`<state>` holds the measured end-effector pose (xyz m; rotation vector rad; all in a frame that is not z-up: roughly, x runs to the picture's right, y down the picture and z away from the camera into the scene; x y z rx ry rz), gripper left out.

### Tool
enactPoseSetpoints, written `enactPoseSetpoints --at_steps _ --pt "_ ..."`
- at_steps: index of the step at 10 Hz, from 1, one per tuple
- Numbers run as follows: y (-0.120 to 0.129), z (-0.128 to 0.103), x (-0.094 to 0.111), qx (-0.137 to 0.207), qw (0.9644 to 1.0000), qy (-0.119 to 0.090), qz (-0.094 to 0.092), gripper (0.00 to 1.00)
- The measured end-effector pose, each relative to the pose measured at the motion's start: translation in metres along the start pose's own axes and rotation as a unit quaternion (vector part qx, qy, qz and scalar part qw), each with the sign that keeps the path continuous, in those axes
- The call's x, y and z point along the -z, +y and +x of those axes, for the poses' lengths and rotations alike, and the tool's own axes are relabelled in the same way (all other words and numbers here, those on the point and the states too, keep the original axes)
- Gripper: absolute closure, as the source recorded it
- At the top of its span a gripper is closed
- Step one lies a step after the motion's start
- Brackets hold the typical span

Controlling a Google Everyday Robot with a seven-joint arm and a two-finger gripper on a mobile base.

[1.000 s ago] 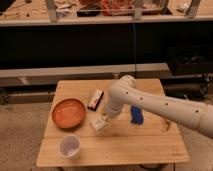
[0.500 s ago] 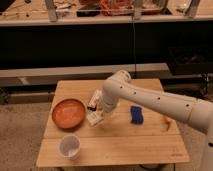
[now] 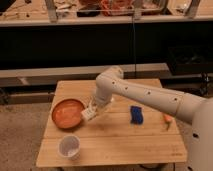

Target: Place the bottle in the ceramic bowl

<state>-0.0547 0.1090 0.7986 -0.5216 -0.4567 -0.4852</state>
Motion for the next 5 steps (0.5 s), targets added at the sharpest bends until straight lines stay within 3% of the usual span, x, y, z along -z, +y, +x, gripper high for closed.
enactPoseSetpoints --at_steps 5 --pt "-0.038 -0.034 -0.013 0.028 0.9996 0.007 0.001 1.0"
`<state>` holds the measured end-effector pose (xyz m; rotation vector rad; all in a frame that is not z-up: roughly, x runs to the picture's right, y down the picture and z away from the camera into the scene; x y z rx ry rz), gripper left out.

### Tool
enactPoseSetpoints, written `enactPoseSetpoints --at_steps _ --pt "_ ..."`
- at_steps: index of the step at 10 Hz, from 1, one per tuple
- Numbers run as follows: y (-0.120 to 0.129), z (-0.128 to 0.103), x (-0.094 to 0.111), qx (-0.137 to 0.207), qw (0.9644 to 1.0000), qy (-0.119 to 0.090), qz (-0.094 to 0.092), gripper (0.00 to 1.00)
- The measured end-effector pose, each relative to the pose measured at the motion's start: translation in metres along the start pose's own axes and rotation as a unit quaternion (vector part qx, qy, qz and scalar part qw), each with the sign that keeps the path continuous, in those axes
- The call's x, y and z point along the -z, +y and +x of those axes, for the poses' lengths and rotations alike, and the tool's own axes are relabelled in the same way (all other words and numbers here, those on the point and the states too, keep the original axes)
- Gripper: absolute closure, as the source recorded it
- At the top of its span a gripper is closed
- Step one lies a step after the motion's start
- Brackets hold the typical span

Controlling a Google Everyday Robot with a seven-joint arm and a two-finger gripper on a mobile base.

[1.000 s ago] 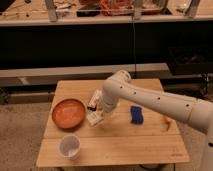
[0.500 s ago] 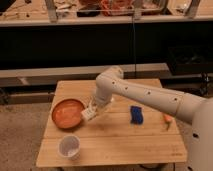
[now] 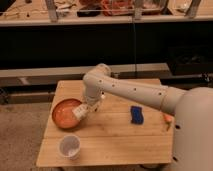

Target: Place the bottle in the ceramic bowl

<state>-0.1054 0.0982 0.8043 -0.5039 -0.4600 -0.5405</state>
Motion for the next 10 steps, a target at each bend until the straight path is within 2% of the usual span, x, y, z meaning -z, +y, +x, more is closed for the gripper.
enactPoseSetpoints --at_steps 5,9,10 --pt "-0.029 -0.025 -0.012 0.032 0.9995 0.003 0.001 1.0" --pt "-0.038 -0.028 -0.017 0.058 0.9983 0.006 -0.004 0.99" --pt "-0.039 -0.029 -0.018 0.06 0.9981 0.008 -0.005 0.96"
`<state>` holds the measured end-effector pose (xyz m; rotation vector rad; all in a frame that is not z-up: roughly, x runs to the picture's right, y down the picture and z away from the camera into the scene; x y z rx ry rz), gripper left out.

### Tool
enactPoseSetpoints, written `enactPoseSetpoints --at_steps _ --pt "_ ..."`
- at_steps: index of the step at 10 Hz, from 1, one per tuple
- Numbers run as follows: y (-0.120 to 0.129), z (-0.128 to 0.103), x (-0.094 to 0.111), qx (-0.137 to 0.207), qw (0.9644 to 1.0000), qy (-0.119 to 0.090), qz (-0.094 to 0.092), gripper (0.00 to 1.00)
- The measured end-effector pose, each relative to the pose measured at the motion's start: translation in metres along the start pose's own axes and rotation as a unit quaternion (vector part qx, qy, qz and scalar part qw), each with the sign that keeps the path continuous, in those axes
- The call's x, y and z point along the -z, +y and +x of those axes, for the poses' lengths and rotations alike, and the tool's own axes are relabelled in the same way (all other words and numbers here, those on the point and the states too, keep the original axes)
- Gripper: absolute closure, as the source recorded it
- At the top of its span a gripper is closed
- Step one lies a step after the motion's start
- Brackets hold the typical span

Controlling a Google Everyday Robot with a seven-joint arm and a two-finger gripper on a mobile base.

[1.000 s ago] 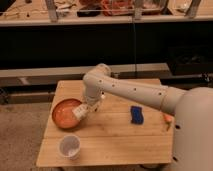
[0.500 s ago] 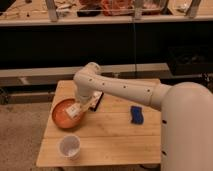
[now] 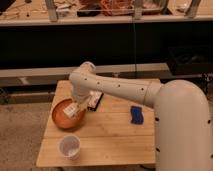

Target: Place the bottle in the ceramic bowl

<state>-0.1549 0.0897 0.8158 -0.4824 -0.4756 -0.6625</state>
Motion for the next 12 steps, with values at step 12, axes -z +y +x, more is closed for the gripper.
enactPoseSetpoints --at_steps 12 --pt "-0.022 -0.003 -0.009 0.043 0.9991 0.002 -0.007 0.77"
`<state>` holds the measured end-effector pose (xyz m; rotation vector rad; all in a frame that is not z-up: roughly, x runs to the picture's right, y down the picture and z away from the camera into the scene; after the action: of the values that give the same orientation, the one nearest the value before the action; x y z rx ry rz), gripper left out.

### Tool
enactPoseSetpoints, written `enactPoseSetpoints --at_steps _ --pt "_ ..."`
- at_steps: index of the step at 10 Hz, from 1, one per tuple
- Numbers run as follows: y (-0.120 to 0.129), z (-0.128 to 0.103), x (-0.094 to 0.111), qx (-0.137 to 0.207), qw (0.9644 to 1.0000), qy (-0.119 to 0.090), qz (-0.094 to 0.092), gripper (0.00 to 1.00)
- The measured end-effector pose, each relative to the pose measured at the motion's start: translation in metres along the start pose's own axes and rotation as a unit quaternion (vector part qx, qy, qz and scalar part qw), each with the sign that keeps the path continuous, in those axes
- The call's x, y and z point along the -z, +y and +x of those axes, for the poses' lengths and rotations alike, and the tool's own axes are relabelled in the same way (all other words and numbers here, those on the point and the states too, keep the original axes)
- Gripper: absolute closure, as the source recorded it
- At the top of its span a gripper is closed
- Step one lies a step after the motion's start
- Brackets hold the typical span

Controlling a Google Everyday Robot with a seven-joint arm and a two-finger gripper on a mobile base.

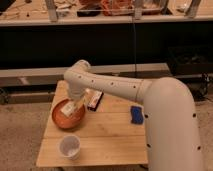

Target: Place the bottle in the ceramic bowl

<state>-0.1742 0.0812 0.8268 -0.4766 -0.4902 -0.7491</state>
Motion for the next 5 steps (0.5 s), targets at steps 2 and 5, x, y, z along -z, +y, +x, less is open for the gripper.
enactPoseSetpoints --at_steps 2,5 --pt "-0.0027 0.0002 -0.0008 0.004 1.0 0.0 0.0 0.66" --pt "-0.007 0.0005 -0.0022 0.013 0.9999 -0.001 0.0 0.56"
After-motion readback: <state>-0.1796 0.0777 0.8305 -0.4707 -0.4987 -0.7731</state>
